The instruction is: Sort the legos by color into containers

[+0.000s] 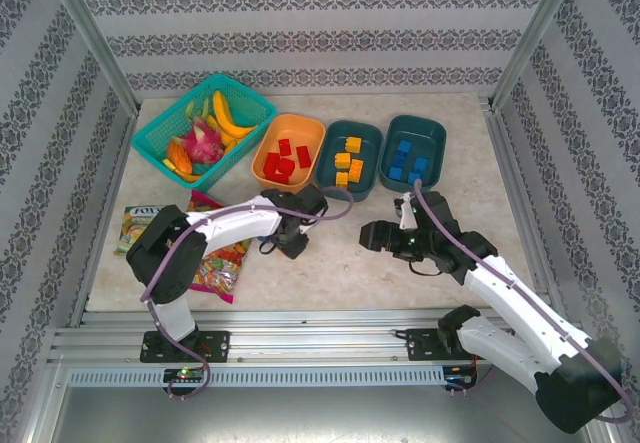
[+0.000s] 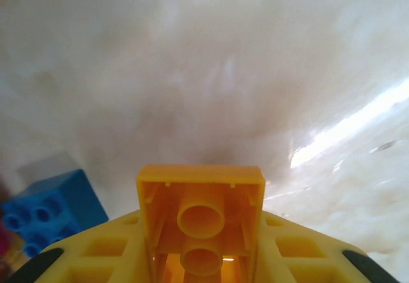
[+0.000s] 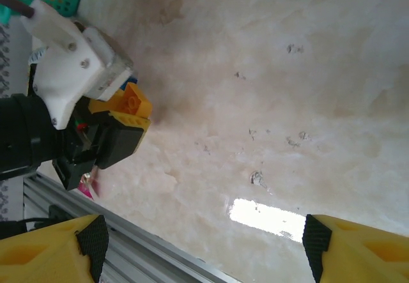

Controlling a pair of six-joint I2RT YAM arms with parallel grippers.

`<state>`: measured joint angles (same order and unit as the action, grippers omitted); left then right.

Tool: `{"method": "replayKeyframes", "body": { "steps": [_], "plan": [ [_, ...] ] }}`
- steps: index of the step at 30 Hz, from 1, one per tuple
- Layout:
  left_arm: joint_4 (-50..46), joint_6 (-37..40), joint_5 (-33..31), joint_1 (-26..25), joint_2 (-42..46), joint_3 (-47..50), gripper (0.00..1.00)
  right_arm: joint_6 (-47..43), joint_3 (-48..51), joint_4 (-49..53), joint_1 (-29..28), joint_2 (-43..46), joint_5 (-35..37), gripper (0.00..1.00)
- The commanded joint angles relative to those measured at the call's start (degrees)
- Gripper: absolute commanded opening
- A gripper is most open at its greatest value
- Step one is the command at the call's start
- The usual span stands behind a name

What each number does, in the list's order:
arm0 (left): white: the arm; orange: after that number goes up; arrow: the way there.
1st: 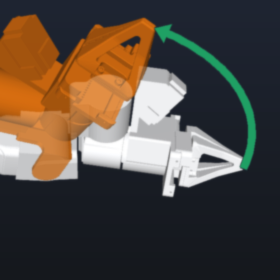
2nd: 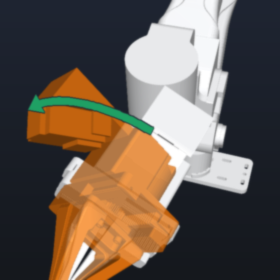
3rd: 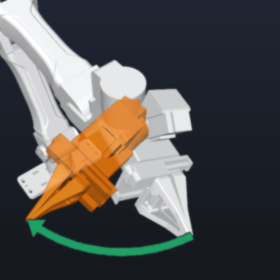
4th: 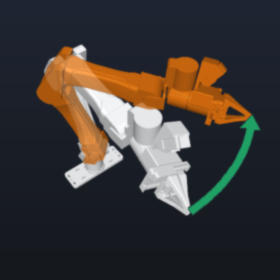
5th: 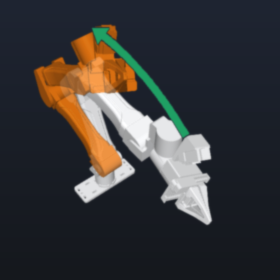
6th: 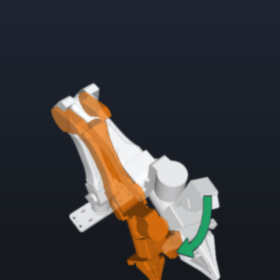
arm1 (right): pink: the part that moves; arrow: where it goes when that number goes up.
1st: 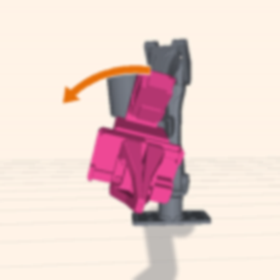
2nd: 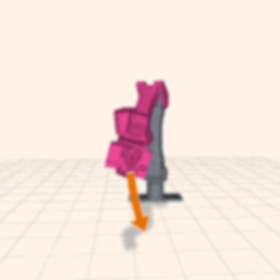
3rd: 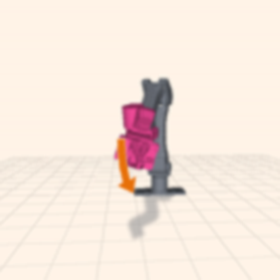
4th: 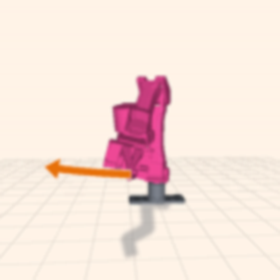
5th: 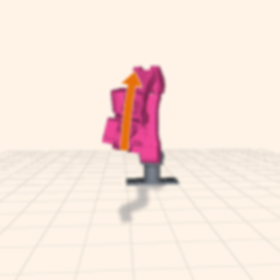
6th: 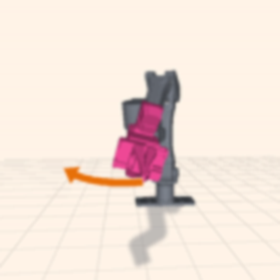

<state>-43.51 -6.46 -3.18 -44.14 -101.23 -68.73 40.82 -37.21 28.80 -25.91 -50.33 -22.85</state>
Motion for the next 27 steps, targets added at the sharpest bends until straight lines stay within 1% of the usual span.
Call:
{"method": "replayKeyframes", "body": {
  "steps": [1, 4, 11, 16, 22, 27],
  "plan": [
    [-0.9, -4.3, 1.6, 0.9, 2.8, -7.6, 0.33, 1.0, -4.3, 1.1, 2.3, 1.6, 1.9, 0.81],
    [-1.3, -5.7, 3.5, 1.6, 0.2, -14.2, 0.32, 1.1, -7.0, 0.8, 4.7, 0.7, 2.0, 0.81],
    [-0.6, -8.9, 8.0, 3.3, -10.0, -29.8, 0.32, 4.4, -11.7, -3.2, 10.0, -4.1, 0.9, 0.81],
    [0.2, -11.8, 11.1, 5.1, -19.1, -41.0, 0.33, 4.9, -14.7, -2.7, 11.3, -7.6, 2.1, 0.81],
    [1.9, -15.7, 16.0, 7.2, -29.7, -53.0, 0.33, 7.6, -14.0, -3.8, 12.4, -9.0, 2.1, 0.81],
    [2.0, -17.1, 19.0, 8.1, -36.8, -61.4, 0.34, 7.9, -13.7, -3.6, 13.2, -9.4, 1.8, 0.81]
  ]
}}
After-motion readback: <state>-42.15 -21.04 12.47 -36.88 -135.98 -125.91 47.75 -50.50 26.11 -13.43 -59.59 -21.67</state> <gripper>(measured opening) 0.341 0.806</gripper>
